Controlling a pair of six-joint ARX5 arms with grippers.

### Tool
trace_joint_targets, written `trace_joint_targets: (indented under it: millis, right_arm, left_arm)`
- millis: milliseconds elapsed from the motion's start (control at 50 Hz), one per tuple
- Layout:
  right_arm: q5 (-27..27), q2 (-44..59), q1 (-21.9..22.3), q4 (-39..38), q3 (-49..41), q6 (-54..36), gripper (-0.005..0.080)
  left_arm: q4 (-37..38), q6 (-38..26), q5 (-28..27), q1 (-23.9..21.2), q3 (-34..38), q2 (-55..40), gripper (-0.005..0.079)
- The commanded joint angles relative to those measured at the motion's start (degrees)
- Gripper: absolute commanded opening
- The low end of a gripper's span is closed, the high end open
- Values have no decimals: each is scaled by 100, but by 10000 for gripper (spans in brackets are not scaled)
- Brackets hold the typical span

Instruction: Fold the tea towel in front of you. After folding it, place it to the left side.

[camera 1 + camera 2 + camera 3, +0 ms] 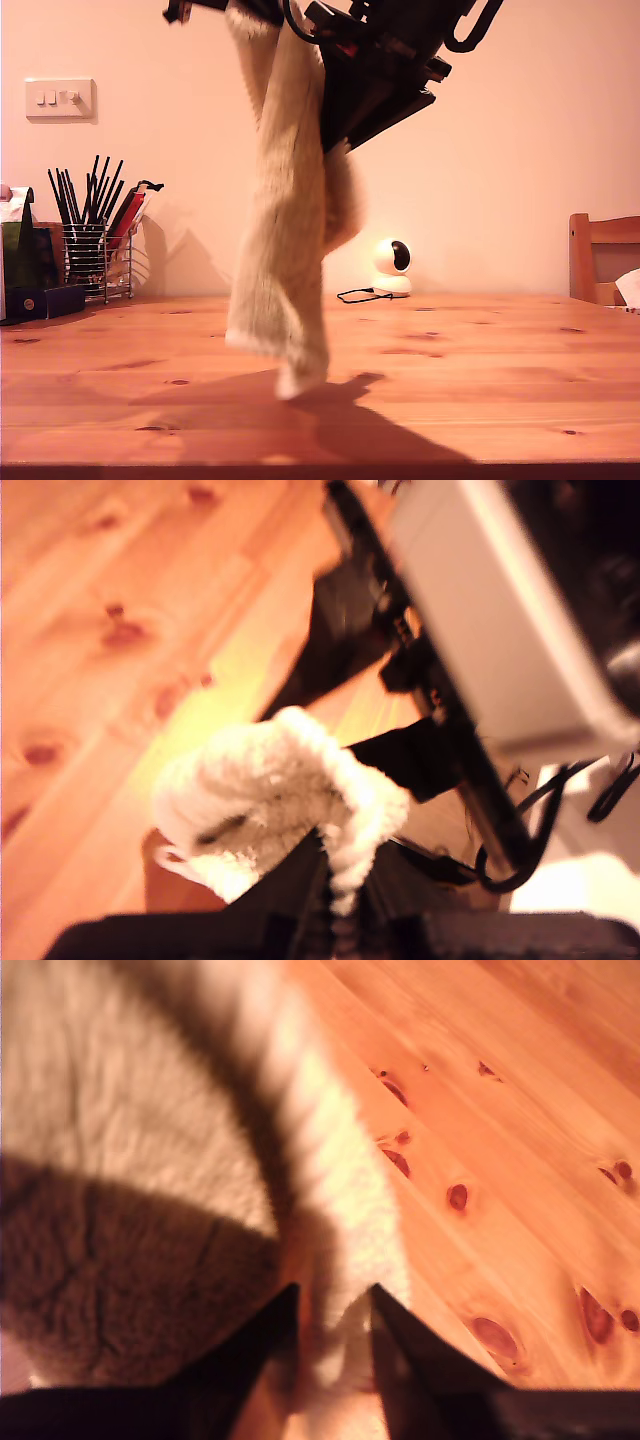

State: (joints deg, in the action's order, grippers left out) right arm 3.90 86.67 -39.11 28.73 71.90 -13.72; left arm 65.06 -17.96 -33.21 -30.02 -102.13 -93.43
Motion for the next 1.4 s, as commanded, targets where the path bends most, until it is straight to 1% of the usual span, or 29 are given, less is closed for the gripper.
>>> trace_joint_targets:
  millis: [0,80,100,280,480,620,740,960,1160,1260,1380]
  right_arm:
    - [-4,-68,-24,7,63,-26,85]
    - [-4,-59,-24,24,63,-26,-8]
    - [-7,-59,-24,44,63,-28,-16]
    - [-203,-59,90,380,63,-234,-13]
    - [-514,-59,361,719,63,-562,-13]
    - [-647,-59,485,796,107,-649,-13]
    - [-809,-59,562,994,236,-811,-13]
    - [-861,-59,782,1200,457,-1060,-13]
    - [-874,-15,1145,1213,472,-1185,-13]
    - [-719,17,1270,1010,472,-1172,-13]
    - [-431,20,1410,723,472,-955,-13]
  left_arm:
    - [13,2,-44,-26,-50,57,-21]
    - [94,2,-37,-26,-111,57,-21]
    - [116,0,-28,-26,-131,57,-21]
    - [262,0,319,-24,-236,57,-21]
    - [417,-4,1023,-24,-234,44,-21]
    - [479,-7,1294,11,-229,-31,-21]
    - [485,-50,1340,79,-223,-221,-21]
    - [216,-74,1628,208,-223,-645,-21]
    - [37,-107,1956,439,-223,-1016,-21]
    - [-256,-114,1930,562,-216,-1119,-21]
    - [-713,-140,1746,704,-87,-1119,-21]
